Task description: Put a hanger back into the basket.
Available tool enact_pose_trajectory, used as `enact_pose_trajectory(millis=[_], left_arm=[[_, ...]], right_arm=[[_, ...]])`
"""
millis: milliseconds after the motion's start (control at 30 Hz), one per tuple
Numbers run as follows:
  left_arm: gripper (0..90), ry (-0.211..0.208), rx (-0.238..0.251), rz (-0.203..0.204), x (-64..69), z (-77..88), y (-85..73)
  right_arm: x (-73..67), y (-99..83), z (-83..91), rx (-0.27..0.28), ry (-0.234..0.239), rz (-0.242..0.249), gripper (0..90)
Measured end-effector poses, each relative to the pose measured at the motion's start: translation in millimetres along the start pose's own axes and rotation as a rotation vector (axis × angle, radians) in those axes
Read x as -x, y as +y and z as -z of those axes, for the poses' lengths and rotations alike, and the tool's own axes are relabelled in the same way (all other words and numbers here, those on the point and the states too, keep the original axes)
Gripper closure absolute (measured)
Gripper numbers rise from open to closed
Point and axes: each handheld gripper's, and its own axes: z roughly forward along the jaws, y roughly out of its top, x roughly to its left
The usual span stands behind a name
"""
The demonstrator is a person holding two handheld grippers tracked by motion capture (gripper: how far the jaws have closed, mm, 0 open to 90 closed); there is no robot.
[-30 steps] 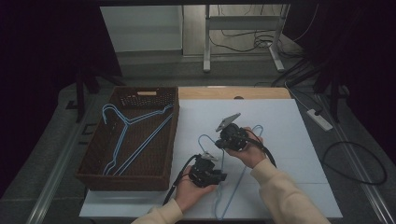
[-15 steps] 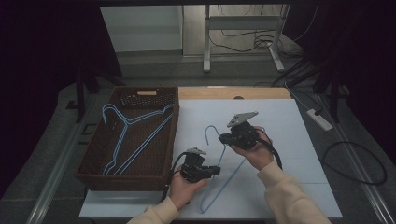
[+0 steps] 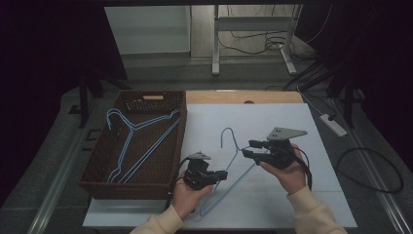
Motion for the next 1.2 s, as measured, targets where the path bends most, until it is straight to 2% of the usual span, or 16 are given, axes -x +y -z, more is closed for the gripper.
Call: enact_pose_trajectory(millis=[100,133,367,600,767,1000,1200], left_arm=[[88.0,-0.011,0.013,-0.006,4.1,4.2,2.1],[88.0,-0.018,0.022,-0.012,6.6,7.1,4.3],[88.0,-0.040,0.057,-0.031,14.6,19.5,12.6],[88.0,-0.062,0.092,-0.051,19.6,37.9,24.0],[88.1,-0.054,0.100,-0.065,19.2,48.7,29.4],[88.1,-0.035,0.130,-0.088,17.3,78.2,39.7],[88.1,-0.011,0.179,-0.113,9.4,118.6,49.0]], right_arm=[[0.0,-12.8,12.8,-0.002,-0.014,-0.011,51.1],[0.4,-22.4,20.2,-0.001,-0.021,-0.021,49.4],[4.7,-46.9,38.5,0.028,-0.033,-0.049,43.1],[9.2,-65.5,43.9,0.014,-0.059,-0.066,40.1],[13.1,-70.5,46.8,0.015,-0.069,-0.079,40.1],[17.0,-76.6,51.4,0.010,-0.077,-0.093,40.1],[21.1,-83.6,49.5,-0.017,-0.085,-0.098,40.1]])
